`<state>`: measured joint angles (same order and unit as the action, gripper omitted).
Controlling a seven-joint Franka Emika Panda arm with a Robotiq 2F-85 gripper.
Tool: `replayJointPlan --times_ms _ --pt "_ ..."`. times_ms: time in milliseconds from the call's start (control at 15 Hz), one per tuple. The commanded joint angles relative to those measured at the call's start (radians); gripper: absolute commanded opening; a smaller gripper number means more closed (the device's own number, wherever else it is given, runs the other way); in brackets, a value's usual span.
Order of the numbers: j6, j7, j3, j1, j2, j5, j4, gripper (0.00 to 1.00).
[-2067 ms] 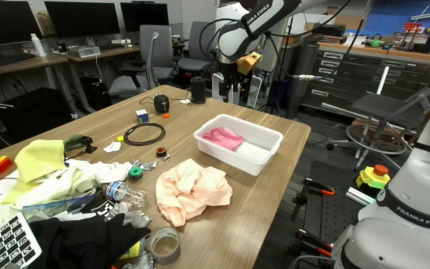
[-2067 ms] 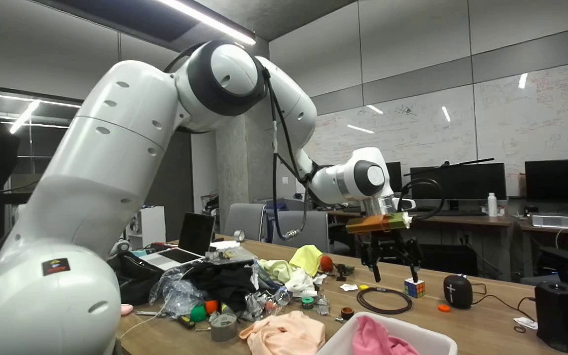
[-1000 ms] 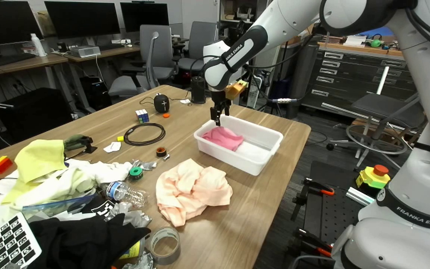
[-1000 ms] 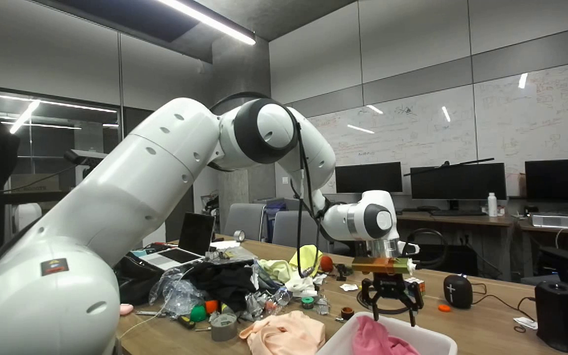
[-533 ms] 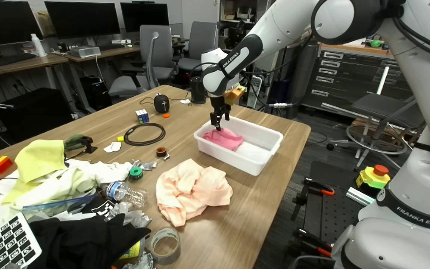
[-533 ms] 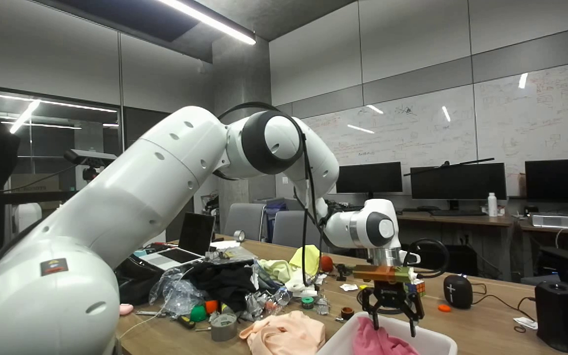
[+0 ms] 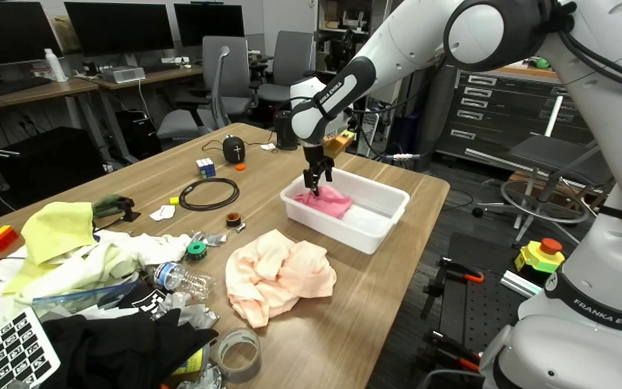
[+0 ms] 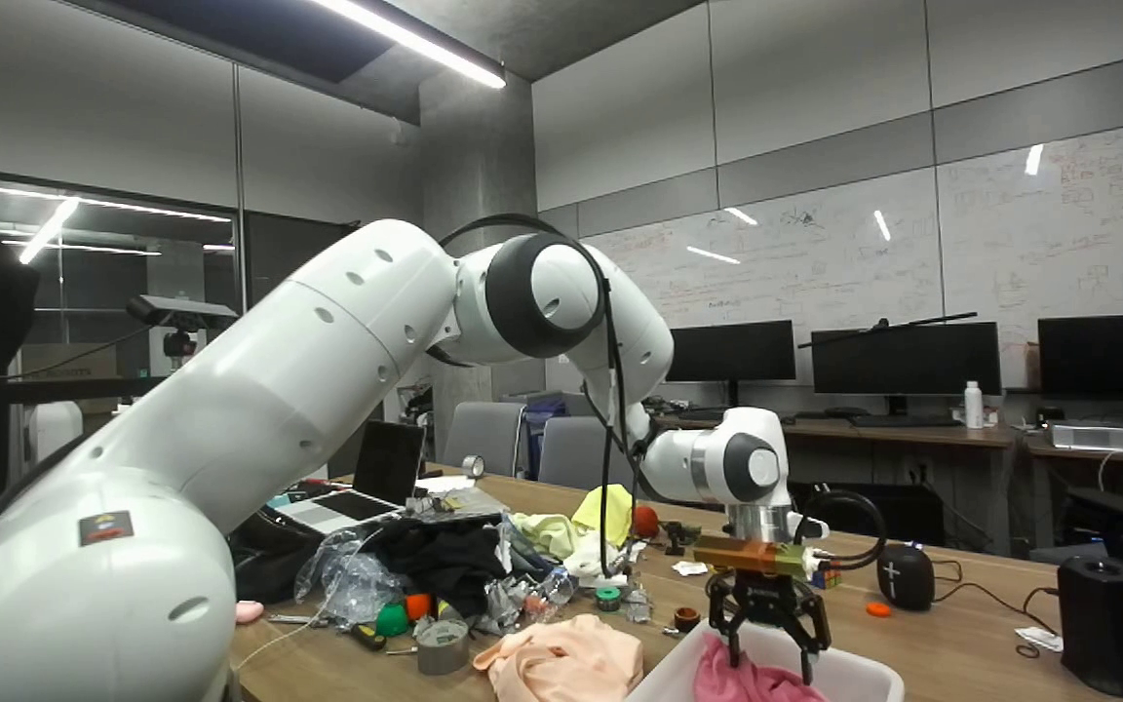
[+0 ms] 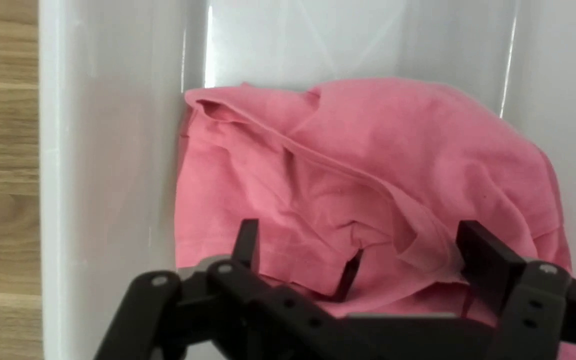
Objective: Remove the t-shirts from the white storage container
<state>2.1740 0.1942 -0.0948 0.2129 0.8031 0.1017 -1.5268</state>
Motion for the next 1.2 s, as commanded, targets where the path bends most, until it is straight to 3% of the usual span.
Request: replayJointPlan --times_ms 0,667,867,933,1133 --pt "-0.028 -0.001 0.028 0.015 0.035 -0.056 0.024 1.00" --pt "-0.027 0.007 0.036 0.023 0.069 -0.098 0.027 1.00" --pt "-0.029 0.015 0.045 0.029 0.063 -0.108 0.028 0.84" --pt "-0.027 0.018 0.048 0.032 0.063 -0.113 0.031 0.71" --pt "-0.029 0.024 0.058 0.039 0.062 -0.126 0.036 0.48"
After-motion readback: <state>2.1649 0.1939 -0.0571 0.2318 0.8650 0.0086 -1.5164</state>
